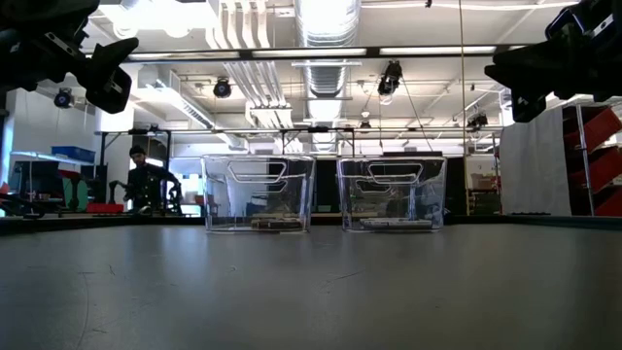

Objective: Sort batteries
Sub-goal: Return to home position

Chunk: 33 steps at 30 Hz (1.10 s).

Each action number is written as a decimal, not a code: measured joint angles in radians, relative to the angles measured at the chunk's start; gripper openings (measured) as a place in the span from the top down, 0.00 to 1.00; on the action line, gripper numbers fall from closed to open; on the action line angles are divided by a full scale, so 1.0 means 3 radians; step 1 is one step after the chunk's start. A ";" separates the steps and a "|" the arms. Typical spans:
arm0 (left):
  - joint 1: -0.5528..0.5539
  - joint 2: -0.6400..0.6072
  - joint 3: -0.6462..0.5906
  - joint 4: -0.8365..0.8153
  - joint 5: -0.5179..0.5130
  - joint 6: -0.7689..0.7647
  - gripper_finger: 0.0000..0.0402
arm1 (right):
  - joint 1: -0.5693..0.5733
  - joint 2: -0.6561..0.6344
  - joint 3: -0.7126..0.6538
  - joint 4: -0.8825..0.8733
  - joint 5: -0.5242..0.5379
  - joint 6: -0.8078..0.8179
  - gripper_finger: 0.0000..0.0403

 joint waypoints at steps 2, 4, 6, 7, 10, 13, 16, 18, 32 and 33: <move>0.0000 0.0000 0.0000 0.0000 0.0000 0.0001 0.48 | -0.0010 -0.0003 0.0000 0.0004 -0.0002 0.0001 0.77; 0.0000 0.0000 0.0000 0.0002 0.0001 0.0001 0.48 | -0.0023 0.0061 -0.0001 0.0011 0.0000 0.0000 0.77; 0.0000 0.0004 -0.0001 0.0001 0.0001 0.0000 0.48 | -0.0023 0.0070 0.0000 -0.0029 0.0001 0.0001 0.77; 0.0000 0.0011 -0.0001 0.0005 0.0001 0.0001 0.48 | -0.0023 0.0071 0.0002 -0.0044 -0.0001 0.0001 0.78; 0.0000 0.0024 -0.0003 -0.0004 0.0001 0.0001 0.48 | -0.0023 0.0067 0.0006 -0.0108 -0.0001 0.0001 0.80; 0.0000 0.0034 -0.0003 -0.0011 0.0001 0.0001 0.48 | -0.0023 0.0086 0.0010 -0.0114 -0.0001 0.0001 0.82; 0.0001 0.0041 -0.0003 -0.0014 0.0001 0.0001 0.48 | -0.0023 0.0088 0.0018 -0.0132 -0.0001 0.0001 0.83; 0.0000 0.0042 -0.0003 -0.0028 0.0001 0.0001 0.48 | -0.0023 0.0088 0.0021 -0.0131 -0.0001 0.0001 0.84; 0.0000 0.0100 -0.0003 -0.0022 0.0001 0.0001 0.48 | -0.0023 0.0093 0.0030 -0.0132 -0.0001 0.0001 0.81; 0.0000 0.0107 -0.0003 -0.0022 0.0001 0.0001 0.48 | -0.0023 0.0093 0.0030 -0.0132 -0.0001 0.0001 0.80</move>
